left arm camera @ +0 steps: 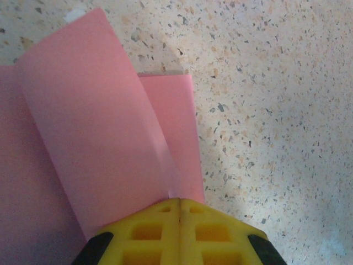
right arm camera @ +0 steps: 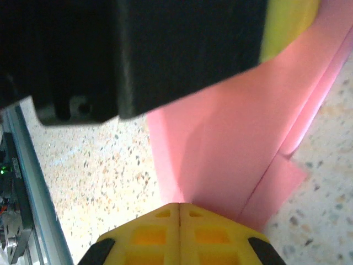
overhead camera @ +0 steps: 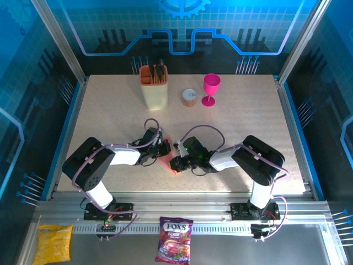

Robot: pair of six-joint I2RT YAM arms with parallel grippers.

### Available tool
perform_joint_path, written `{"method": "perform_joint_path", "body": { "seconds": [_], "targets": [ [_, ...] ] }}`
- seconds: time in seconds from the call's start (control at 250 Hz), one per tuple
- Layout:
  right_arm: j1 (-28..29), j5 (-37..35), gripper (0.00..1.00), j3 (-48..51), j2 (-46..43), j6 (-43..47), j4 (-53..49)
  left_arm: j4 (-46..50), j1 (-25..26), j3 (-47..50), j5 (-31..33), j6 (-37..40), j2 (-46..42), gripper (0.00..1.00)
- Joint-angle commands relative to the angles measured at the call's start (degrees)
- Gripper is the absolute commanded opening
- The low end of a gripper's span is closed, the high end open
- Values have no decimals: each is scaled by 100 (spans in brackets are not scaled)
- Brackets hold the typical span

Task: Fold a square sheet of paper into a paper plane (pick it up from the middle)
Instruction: Fourth fold the wing at the center of the table.

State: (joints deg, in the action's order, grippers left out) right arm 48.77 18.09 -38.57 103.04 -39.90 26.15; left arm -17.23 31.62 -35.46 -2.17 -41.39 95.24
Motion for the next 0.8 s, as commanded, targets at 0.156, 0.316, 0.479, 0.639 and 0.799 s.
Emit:
{"method": "perform_joint_path", "body": {
  "seconds": [0.156, 0.316, 0.479, 0.639, 0.799],
  "targets": [
    [326, 270, 0, 497, -109, -69, -849, 531, -50, 172, 369, 147, 62, 0],
    [446, 172, 0, 635, -114, -36, -977, 519, -55, 167, 376, 140, 99, 0],
    [576, -24, 0, 898, -229, -18, -1278, 556, -50, 139, 389, 141, 110, 0],
    [559, -129, 0, 1232, -469, -18, -1513, 619, -48, 105, 411, 148, 113, 0],
    [293, -22, 0, 1581, -915, -57, -1567, 773, -59, 75, 506, 73, 95, 0]
  ]
}}
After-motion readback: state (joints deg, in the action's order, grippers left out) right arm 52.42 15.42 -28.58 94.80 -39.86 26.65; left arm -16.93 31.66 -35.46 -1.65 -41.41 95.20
